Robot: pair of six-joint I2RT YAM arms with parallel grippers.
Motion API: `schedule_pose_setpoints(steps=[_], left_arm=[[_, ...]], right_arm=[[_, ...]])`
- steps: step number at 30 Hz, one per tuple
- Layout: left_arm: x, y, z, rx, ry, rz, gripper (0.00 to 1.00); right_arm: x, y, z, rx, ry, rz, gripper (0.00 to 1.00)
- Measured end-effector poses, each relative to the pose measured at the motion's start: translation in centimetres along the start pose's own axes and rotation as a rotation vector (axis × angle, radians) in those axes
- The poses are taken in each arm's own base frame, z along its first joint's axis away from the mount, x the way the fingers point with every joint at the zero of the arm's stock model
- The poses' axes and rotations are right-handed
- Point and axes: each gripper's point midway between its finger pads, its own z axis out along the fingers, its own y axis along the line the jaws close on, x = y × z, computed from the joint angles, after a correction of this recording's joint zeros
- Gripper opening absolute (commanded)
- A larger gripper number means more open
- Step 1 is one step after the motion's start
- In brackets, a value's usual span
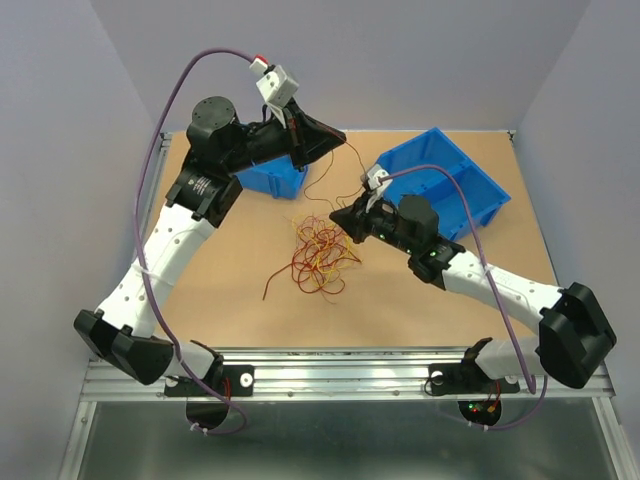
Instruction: Untangle the cables
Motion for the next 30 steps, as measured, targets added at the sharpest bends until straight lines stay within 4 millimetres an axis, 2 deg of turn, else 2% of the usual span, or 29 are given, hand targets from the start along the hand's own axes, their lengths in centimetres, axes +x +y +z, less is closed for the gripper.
schedule_pose_setpoints(steps=[2, 4, 7, 9, 10, 12, 14, 16, 18, 20, 22, 25, 27, 30], left_arm=[[0.3, 1.1, 0.1, -0.025, 0.005, -0.017, 0.00], [0.8, 3.4, 0.1, -0.069, 0.016, -0.040, 0.00], [1.7, 8.6, 0.0, -0.162, 0.032, -0.078, 0.00], [3.4, 13.1, 0.1, -0.237, 0.066, -0.106, 0.00], [4.7, 15.3, 0.2, -0.273, 0.094, -0.129, 0.00], [7.4, 18.1, 0.3, -0.315, 0.150, -0.163, 0.00], [10.9, 20.0, 0.7, -0.336, 0.219, -0.206, 0.00], [14.0, 21.0, 0.8, -0.351, 0.284, -0.242, 0.00], [16.4, 21.6, 1.0, -0.370, 0.336, -0.256, 0.00], [19.1, 20.4, 1.5, -0.352, 0.406, -0.276, 0.00], [20.9, 18.5, 2.6, -0.328, 0.465, -0.248, 0.00], [23.1, 16.2, 4.3, -0.306, 0.532, -0.164, 0.00], [25.4, 14.1, 5.3, -0.278, 0.581, -0.120, 0.00], [28.2, 12.3, 5.2, -0.256, 0.652, -0.100, 0.00]], right_arm=[[-0.3, -0.1, -0.1, 0.015, -0.008, 0.013, 0.01], [-0.8, -0.1, -0.3, 0.018, -0.022, 0.016, 0.00], [-1.5, 0.8, -0.7, -0.024, -0.035, 0.012, 0.01], [-2.1, 2.4, -1.2, -0.103, -0.043, 0.005, 0.01], [-2.3, 2.9, -1.4, -0.130, -0.045, 0.002, 0.01], [-2.7, 4.6, -2.0, -0.223, -0.048, -0.002, 0.01], [-3.7, 6.4, -3.1, -0.309, -0.063, -0.003, 0.00], [-5.0, 7.5, -4.2, -0.352, -0.094, -0.011, 0.01], [-6.9, 8.2, -6.0, -0.358, -0.155, -0.033, 0.01], [-8.9, 7.8, -7.8, -0.303, -0.237, -0.055, 0.01], [-10.2, 7.0, -9.7, -0.228, -0.318, -0.065, 0.01], [-11.0, 5.6, -12.5, -0.109, -0.439, -0.060, 0.01], [-11.8, 4.7, -13.7, -0.048, -0.513, -0.051, 0.01], [-11.6, 2.9, -14.3, 0.044, -0.575, -0.015, 0.01]])
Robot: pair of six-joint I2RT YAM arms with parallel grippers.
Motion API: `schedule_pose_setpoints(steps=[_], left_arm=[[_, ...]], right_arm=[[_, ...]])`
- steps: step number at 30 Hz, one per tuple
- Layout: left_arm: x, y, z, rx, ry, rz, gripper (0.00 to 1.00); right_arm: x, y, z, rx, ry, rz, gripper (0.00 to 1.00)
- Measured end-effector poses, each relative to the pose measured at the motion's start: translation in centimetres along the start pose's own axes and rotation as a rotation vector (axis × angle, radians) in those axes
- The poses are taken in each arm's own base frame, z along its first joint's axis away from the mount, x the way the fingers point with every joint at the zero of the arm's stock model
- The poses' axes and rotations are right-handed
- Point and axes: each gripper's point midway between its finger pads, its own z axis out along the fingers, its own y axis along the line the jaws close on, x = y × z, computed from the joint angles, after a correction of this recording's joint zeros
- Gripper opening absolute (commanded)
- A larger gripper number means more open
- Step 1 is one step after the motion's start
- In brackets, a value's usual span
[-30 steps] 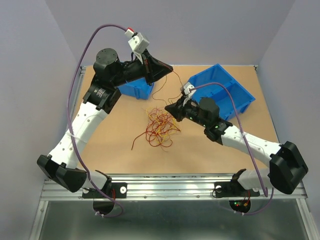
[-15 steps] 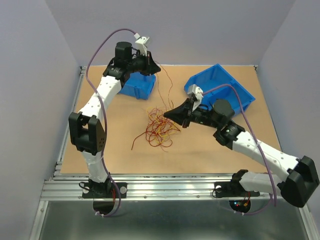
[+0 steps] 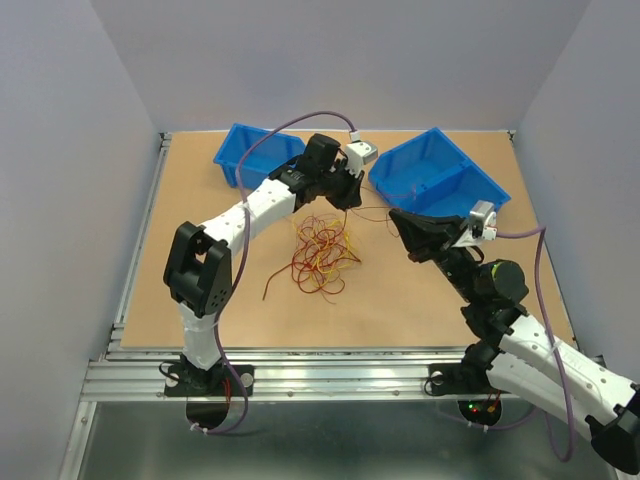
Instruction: Untangle the cables
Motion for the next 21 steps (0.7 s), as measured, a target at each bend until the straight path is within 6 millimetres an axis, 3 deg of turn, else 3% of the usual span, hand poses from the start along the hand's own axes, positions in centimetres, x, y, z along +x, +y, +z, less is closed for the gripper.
schedule_pose_setpoints(steps=[2, 7, 13, 17, 21], left_arm=[[1.3, -0.1, 0.3, -0.001, 0.036, 0.008, 0.00], [1.6, 0.2, 0.2, 0.028, 0.042, 0.031, 0.00], [2.5, -1.8, 0.1, 0.146, 0.038, 0.089, 0.00], [3.7, -3.4, -0.4, 0.189, 0.050, 0.145, 0.00], [4.9, -5.6, -1.6, 0.221, 0.056, 0.214, 0.00]], right_arm=[[0.1, -1.1, -0.3, 0.057, -0.031, 0.013, 0.01], [-0.4, -5.0, -1.6, 0.276, -0.122, 0.030, 0.01], [-1.3, -9.5, -3.9, 0.545, -0.200, 0.002, 0.01], [-0.1, -12.3, -4.6, 0.706, -0.176, -0.053, 0.01], [1.4, -14.8, -3.1, 0.861, -0.085, -0.112, 0.01]])
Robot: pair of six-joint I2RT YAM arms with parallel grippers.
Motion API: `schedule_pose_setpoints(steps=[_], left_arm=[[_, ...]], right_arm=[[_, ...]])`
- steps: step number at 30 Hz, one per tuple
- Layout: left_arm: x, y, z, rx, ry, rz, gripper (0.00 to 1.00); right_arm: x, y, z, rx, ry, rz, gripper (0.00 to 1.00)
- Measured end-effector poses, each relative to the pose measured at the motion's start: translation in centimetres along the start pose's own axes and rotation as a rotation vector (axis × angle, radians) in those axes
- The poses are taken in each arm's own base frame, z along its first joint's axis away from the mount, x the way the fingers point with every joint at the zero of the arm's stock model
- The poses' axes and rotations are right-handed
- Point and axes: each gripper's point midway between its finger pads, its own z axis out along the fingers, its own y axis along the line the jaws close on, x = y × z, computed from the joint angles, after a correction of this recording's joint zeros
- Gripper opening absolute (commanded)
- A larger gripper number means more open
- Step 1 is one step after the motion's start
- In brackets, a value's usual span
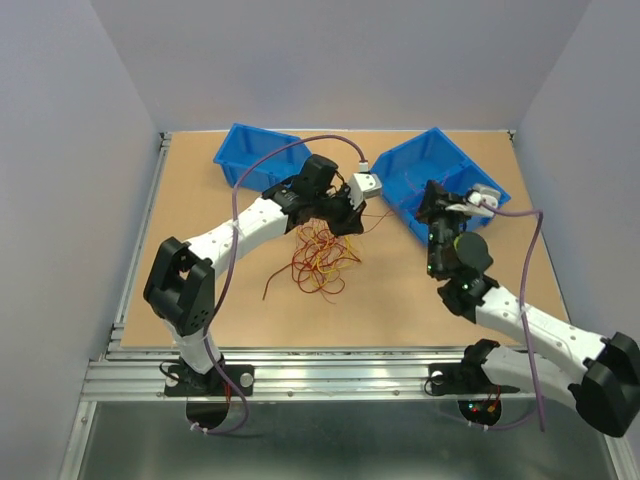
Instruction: Untangle the cables
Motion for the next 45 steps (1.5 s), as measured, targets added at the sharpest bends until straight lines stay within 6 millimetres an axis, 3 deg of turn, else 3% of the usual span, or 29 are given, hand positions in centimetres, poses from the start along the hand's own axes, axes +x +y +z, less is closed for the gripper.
schedule_pose_setpoints(steps=[2, 7, 12, 16, 20, 23, 28, 31, 34, 38, 42, 45], left_arm=[[-0.2, -1.0, -0.4, 0.013, -0.008, 0.032, 0.00], [-2.2, -3.3, -2.6, 0.035, -0.077, 0.120, 0.00], [-4.5, -3.7, -5.3, 0.014, -0.178, 0.161, 0.00], [-5.8, -0.7, -8.8, -0.020, -0.289, 0.098, 0.00], [-5.8, 5.7, -13.6, -0.121, -0.392, -0.025, 0.00], [-5.1, 7.7, -14.5, -0.124, -0.414, -0.078, 0.00], [-3.3, 8.3, -11.2, -0.017, -0.367, -0.152, 0.00], [-2.0, 8.0, -9.3, 0.040, -0.326, -0.193, 0.00], [-1.5, 7.2, -8.5, 0.067, -0.300, -0.199, 0.00], [-2.0, 6.4, -8.0, 0.077, -0.298, -0.165, 0.00], [-2.1, 6.0, -7.5, 0.079, -0.292, -0.153, 0.01], [-2.0, 5.8, -6.9, 0.076, -0.276, -0.142, 0.01]], right_arm=[[0.7, 0.2, 1.2, 0.051, 0.030, -0.044, 0.01], [5.4, 1.1, 3.8, 0.106, 0.198, -0.188, 0.01], [11.1, 4.6, 3.8, -0.106, 0.427, -0.267, 0.01], [15.4, 8.6, 1.0, -0.394, 0.620, -0.259, 0.00], [17.6, 12.3, -2.8, -0.685, 0.772, -0.218, 0.00], [17.5, 15.0, -5.7, -0.902, 0.843, -0.160, 0.01], [15.7, 18.7, -11.4, -1.259, 0.902, -0.057, 0.01], [13.7, 20.1, -13.3, -1.383, 0.855, -0.001, 0.01], [11.2, 20.5, -14.2, -1.443, 0.789, 0.034, 0.01], [8.1, 21.1, -13.9, -1.464, 0.669, 0.044, 0.01], [6.8, 21.3, -13.7, -1.466, 0.596, 0.066, 0.00], [7.2, 20.6, -13.7, -1.420, 0.568, 0.099, 0.00]])
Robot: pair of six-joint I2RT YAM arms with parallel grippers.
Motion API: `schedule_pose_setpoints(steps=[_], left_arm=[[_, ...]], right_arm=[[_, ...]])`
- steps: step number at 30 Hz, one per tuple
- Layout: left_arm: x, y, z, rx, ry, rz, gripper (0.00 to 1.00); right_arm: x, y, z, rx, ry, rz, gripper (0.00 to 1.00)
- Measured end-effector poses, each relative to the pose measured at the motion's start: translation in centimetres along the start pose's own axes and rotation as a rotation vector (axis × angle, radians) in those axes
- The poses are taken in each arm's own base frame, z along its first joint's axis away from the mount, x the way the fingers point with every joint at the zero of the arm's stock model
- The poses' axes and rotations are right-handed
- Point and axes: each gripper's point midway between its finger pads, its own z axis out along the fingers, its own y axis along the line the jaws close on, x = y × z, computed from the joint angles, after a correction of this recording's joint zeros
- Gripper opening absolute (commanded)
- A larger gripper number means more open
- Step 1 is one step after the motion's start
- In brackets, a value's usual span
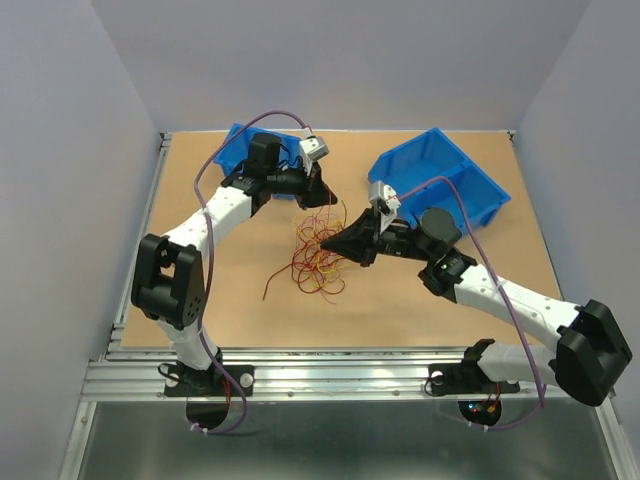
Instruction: Untangle the cables
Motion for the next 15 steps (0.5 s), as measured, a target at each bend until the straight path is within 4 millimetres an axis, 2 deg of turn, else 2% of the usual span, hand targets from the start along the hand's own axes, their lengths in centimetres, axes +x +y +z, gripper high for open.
schedule_pose_setpoints(steps=[4, 7, 9, 12, 14, 15], left_arm=[[0.6, -0.3, 0.9, -0.003, 0.026, 0.004, 0.04], [0.7, 0.1, 1.2, -0.035, 0.031, 0.009, 0.04], [0.5, 0.6, 1.2, -0.061, 0.026, 0.014, 0.03], [0.0, 1.0, 1.0, -0.089, 0.015, 0.023, 0.00], [-0.4, 1.1, 0.8, -0.105, 0.006, 0.034, 0.00], [-0.6, 1.1, 0.7, -0.112, 0.000, 0.042, 0.00]], right_arm=[[0.4, -1.0, -0.9, 0.095, -0.045, 0.017, 0.01], [-1.5, -2.9, -1.8, 0.243, -0.107, 0.007, 0.01], [-3.1, -4.7, -2.8, 0.387, -0.131, -0.004, 0.01], [-4.1, -7.1, -2.6, 0.491, -0.116, -0.007, 0.01], [-3.7, -8.9, -2.3, 0.547, -0.087, 0.002, 0.01], [-2.7, -9.7, -2.2, 0.571, -0.059, 0.015, 0.01]])
